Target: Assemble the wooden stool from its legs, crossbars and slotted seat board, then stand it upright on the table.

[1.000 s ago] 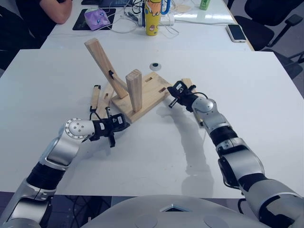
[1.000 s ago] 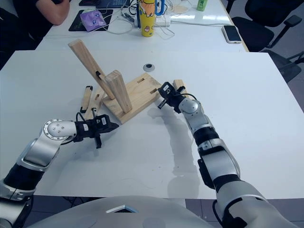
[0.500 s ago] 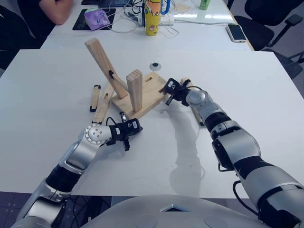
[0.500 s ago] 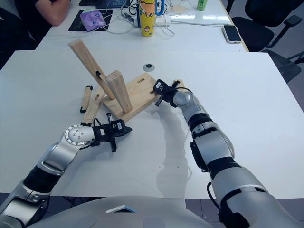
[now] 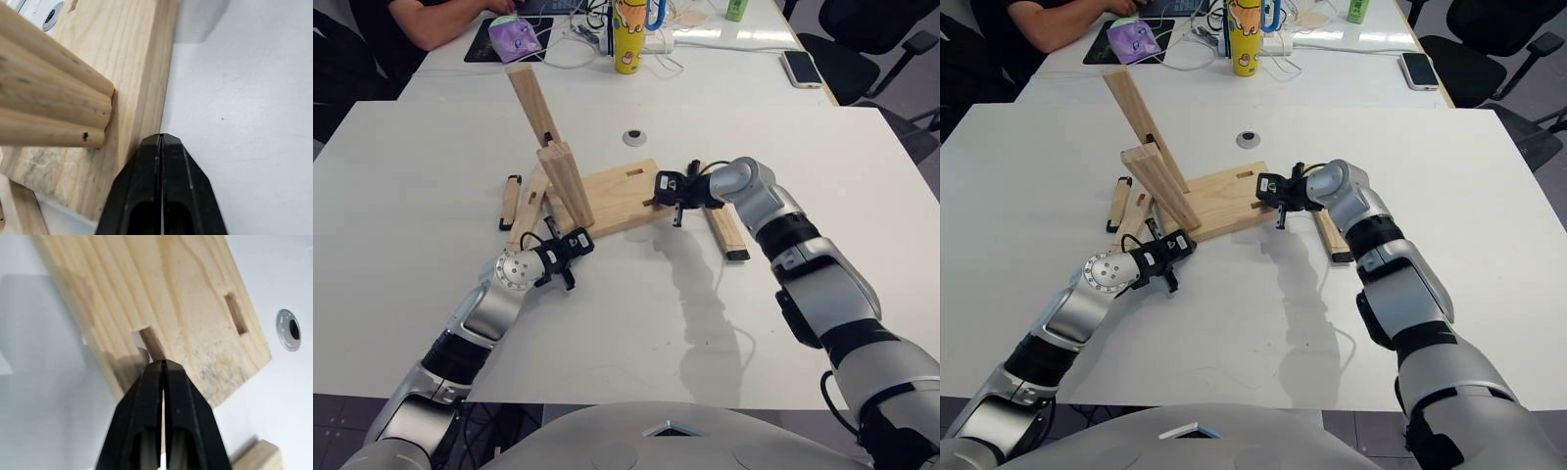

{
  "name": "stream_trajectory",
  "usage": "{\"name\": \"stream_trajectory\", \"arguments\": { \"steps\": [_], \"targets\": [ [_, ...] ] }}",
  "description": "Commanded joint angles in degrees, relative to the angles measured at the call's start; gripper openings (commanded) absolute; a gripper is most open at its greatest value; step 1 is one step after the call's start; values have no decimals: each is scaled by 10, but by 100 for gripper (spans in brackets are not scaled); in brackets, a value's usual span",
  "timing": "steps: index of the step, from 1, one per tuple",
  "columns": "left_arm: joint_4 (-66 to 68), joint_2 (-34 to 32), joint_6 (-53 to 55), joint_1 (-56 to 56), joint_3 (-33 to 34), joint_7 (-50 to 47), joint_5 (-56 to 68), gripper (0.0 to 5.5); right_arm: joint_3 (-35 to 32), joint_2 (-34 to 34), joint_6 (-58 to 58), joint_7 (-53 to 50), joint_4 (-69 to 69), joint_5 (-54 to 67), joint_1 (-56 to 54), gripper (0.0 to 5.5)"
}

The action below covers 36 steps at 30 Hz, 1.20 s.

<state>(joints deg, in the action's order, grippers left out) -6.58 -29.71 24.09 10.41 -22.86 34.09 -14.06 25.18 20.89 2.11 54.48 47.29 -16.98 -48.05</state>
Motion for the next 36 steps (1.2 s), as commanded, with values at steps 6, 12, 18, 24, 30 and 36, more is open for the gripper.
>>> {"name": "stream_trajectory", "arguments": {
  "steps": [6, 12, 18, 24, 30, 36],
  "targets": [
    [122, -14, -61, 37, 64, -26, 8, 3, 22, 83, -249, 135, -374, 109, 266, 0],
    [152, 9, -87, 54, 53, -17, 6, 3, -104, 24, -286, 1, -473, 194, 273, 0],
    [137, 39, -82, 38, 31, -17, 1, 3, -193, -9, -329, -121, -502, 232, 251, 0],
    [140, 55, -77, 45, 18, -16, -3, 3, -127, 31, -218, -208, -260, 90, 154, 0],
    [170, 66, -83, 78, 15, -14, -7, 3, -83, 36, -174, -133, -162, 73, 123, 0],
    [252, 85, -112, 147, 13, -12, -9, 3, -20, 60, -233, -1, -205, 71, 154, 0]
  ]
}}
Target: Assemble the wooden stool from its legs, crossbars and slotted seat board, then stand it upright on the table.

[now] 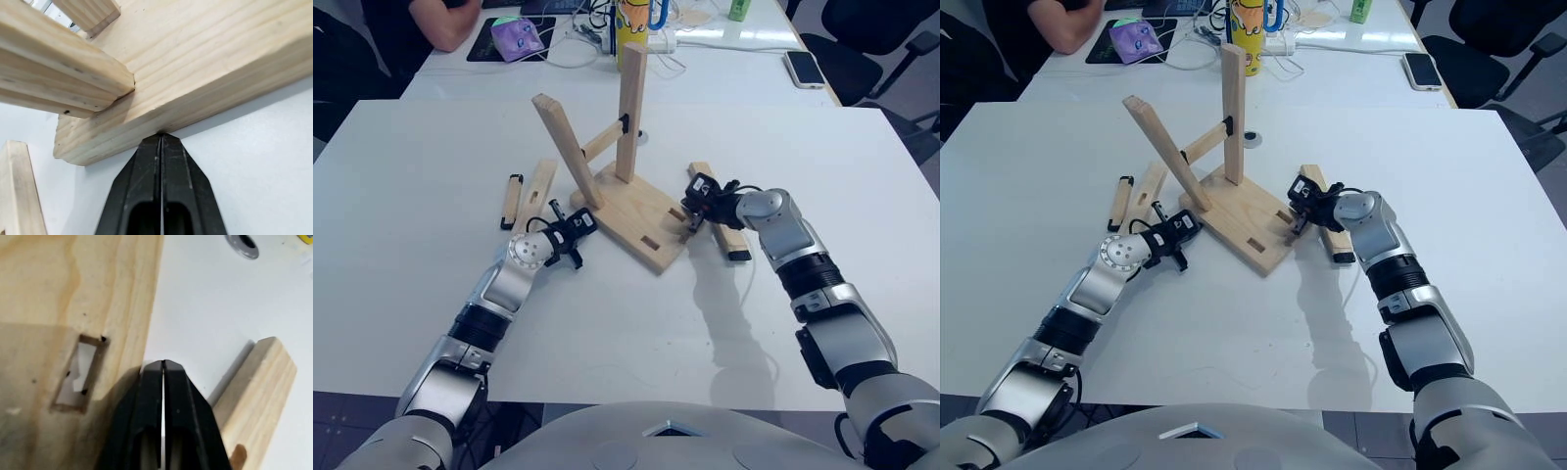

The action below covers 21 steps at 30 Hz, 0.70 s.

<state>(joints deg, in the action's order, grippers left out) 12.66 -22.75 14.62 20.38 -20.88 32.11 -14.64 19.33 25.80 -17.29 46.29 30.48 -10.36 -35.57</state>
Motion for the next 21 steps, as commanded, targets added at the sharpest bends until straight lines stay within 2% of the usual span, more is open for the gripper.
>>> {"name": "stream_trajectory", "arguments": {
  "steps": [1, 13, 16, 21],
  "targets": [
    [82, 20, -25, 61, -7, 8, -3, 3, 42, 14, -48, 95, -52, 8, 39, 0],
    [266, 63, -108, 141, 11, 25, 20, 3, 31, 7, -146, 76, -209, 40, 130, 0],
    [260, 58, -112, 141, 15, 28, 19, 3, 33, 11, -138, 51, -203, 28, 127, 0],
    [151, 26, -77, 81, 45, 22, 31, 3, 4, 11, -108, 0, -188, 27, 114, 0]
  ]
}}
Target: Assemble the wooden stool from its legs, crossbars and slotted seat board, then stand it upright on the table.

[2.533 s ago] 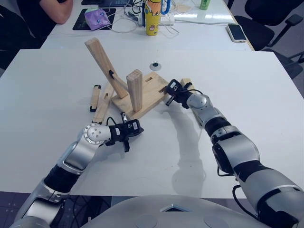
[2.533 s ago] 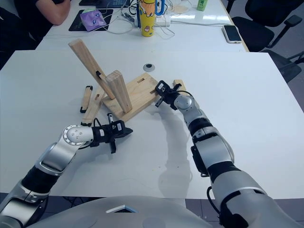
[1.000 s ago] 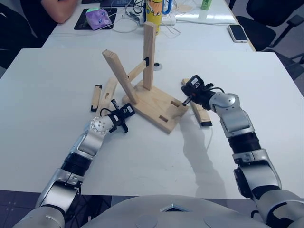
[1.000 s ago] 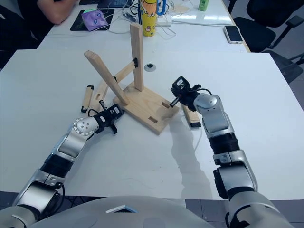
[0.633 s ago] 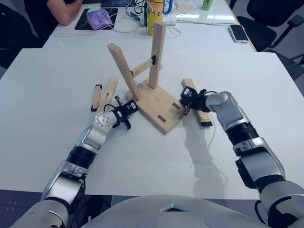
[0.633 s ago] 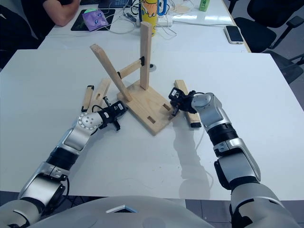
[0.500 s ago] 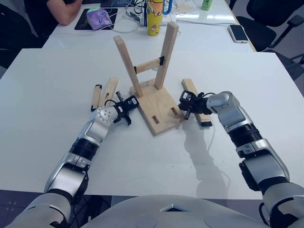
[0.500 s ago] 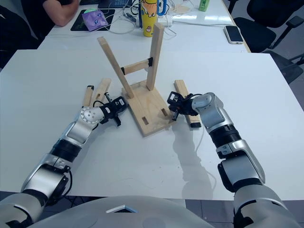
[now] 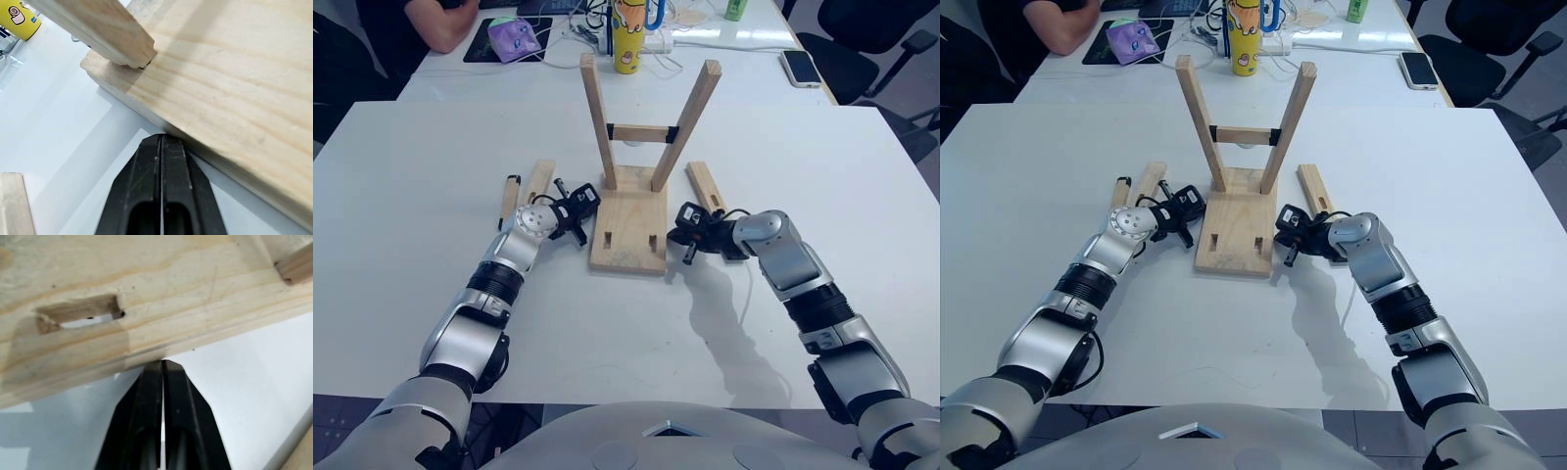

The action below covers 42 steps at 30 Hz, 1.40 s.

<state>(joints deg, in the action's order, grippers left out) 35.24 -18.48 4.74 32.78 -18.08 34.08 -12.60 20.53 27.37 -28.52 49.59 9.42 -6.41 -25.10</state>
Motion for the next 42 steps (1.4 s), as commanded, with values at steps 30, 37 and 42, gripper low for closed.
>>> {"name": "stream_trajectory", "arguments": {
  "steps": [30, 37, 42],
  "targets": [
    [-65, -58, 198, -66, 339, -138, 214, 251, -191, -175, -43, -232, -120, 186, 103, 82],
    [-52, -44, 208, -63, 333, -132, 234, 251, -166, -173, -33, -241, -120, 174, 105, 193],
    [-43, -42, 208, -63, 316, -129, 231, 251, -148, -174, -32, -244, -120, 170, 106, 193]
  ]
}}
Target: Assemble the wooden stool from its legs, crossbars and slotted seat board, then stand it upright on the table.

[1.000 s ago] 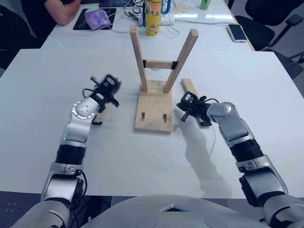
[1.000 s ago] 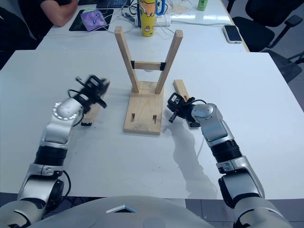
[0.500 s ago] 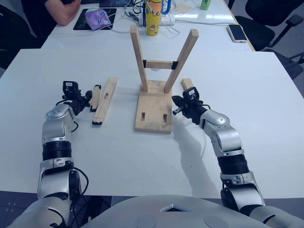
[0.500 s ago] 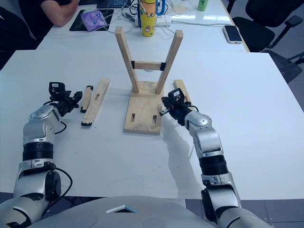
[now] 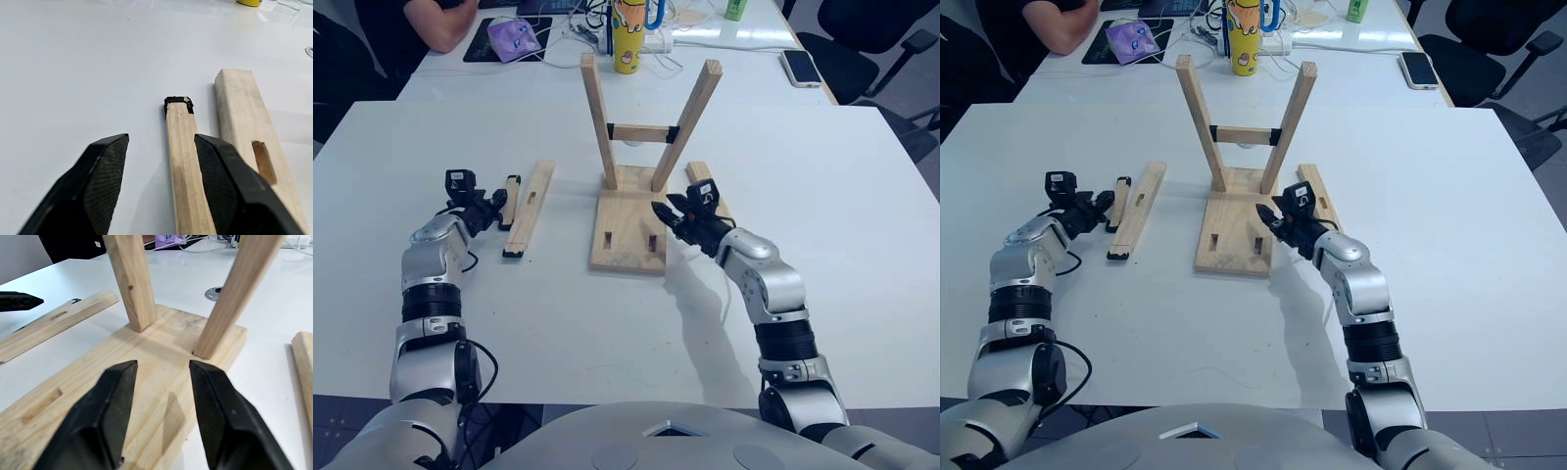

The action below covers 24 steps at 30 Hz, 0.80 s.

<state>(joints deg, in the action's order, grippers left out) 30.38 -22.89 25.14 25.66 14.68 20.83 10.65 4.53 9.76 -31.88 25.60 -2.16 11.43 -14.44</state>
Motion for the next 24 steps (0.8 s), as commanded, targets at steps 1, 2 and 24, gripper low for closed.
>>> {"name": "stream_trajectory", "arguments": {
  "steps": [1, 2, 24],
  "targets": [
    [9, 2, 3, 9, -17, 2, -5, 251, 16, 1, 0, -4, -7, -8, 0, 193],
    [11, 3, 5, 10, -18, 4, -3, 251, 19, 0, -2, -4, -9, -7, 1, 193],
    [36, 5, 55, 16, -35, 5, 6, 165, 39, -3, -31, -11, -18, -11, -2, 197]
  ]
}}
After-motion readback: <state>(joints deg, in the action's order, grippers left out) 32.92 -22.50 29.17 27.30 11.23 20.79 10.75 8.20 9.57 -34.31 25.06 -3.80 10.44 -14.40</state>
